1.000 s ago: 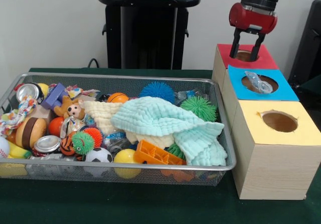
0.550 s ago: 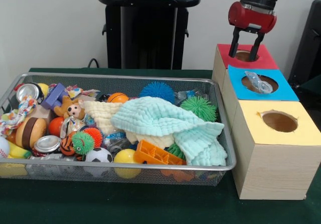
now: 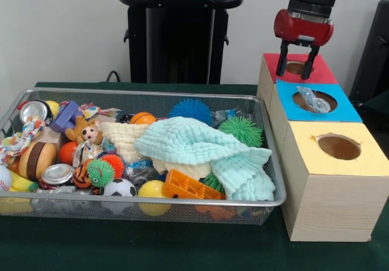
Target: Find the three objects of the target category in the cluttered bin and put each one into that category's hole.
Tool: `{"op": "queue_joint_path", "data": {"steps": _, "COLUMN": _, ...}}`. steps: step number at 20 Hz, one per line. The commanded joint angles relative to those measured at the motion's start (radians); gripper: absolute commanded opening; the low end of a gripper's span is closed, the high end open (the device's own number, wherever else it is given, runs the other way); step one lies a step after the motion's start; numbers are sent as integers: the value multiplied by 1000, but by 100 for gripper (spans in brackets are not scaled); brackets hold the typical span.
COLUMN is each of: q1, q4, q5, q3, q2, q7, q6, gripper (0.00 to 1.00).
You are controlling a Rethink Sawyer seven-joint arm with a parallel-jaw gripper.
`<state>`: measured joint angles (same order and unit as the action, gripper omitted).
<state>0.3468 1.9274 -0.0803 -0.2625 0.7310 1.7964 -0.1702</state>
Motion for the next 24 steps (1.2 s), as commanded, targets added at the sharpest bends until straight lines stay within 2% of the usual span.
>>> {"op": "queue_joint_path", "data": {"steps": 1, "q1": -36, "q4": 46, "q5": 52, "q3": 156, "q2": -7, "q7": 197, "q6": 58, "gripper": 100}}
{"op": "queue_joint_path", "data": {"steps": 6, "q1": -52, "q4": 54, "q5": 55, "q3": 172, "q2": 0, "q7": 203, "q6": 59, "gripper": 100}}
{"op": "queue_joint_path", "data": {"steps": 17, "q1": -18, "q4": 47, "q5": 65, "q3": 146, "q2": -3, "q7": 207, "q6": 26, "gripper": 100}}
{"op": "queue_joint_path", "data": {"steps": 18, "q1": -22, "q4": 51, "q5": 65, "q3": 148, "q2": -2, "q7": 204, "q6": 31, "gripper": 0}}
{"op": "queue_joint_path", "data": {"steps": 24, "q1": -27, "q4": 55, "q5": 63, "q3": 149, "q2": -3, "q7": 205, "q6": 45, "gripper": 0}}
